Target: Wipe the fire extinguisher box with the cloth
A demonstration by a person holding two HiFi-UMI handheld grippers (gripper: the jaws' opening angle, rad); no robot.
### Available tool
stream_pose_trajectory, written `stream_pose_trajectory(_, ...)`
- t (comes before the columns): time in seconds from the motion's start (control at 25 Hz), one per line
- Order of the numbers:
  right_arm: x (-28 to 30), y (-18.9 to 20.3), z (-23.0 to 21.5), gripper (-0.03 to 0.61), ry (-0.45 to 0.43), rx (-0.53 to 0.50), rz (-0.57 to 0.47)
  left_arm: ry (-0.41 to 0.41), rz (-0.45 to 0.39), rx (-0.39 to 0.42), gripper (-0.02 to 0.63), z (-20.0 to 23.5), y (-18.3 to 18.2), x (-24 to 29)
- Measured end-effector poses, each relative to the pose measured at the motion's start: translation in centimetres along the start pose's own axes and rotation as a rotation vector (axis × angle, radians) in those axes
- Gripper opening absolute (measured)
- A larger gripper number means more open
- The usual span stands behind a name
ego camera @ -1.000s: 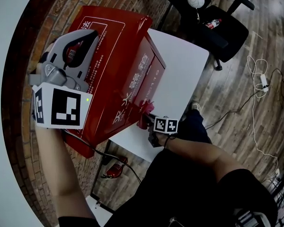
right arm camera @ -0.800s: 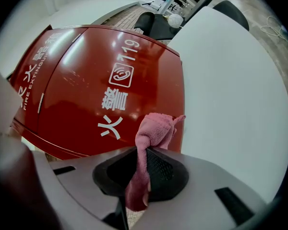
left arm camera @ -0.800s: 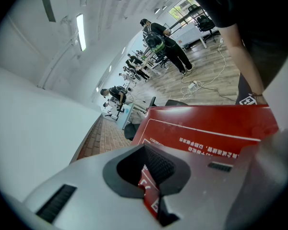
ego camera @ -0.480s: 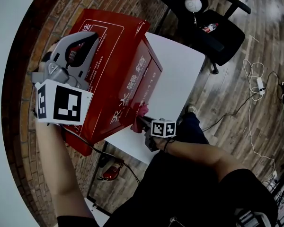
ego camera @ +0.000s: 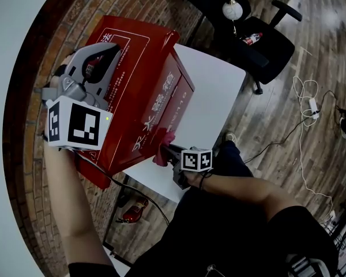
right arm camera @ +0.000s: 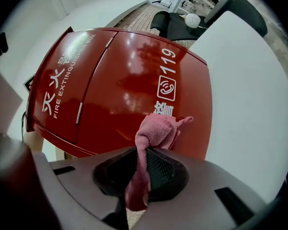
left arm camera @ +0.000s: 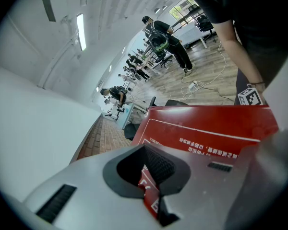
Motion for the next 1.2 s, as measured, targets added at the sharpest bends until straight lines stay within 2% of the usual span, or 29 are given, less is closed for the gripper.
stream_pose_trajectory(0.64, -2.6, -2.1, 4.6, 0.061, -0.131, -0.038, 0.024, -0.004, 0.001, 0.011, 0.02, 0.0, 0.1, 0.0)
stream_pose_trajectory(1.2, -4.5, -2.9, 8.6, 0.061, -0.193, -0.07, 0.05, -0.003, -0.001, 0.009, 0.02, 0.0, 0.1, 0.0)
Point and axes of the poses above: the fingertips, and each gripper's own axes: x forward along the fingers, z to its left, y out of its underside, the point moved 8 cm from there along -x, backward along the fingers, and after that the axes turned 14 degrees about y, right-handed, at the moved point
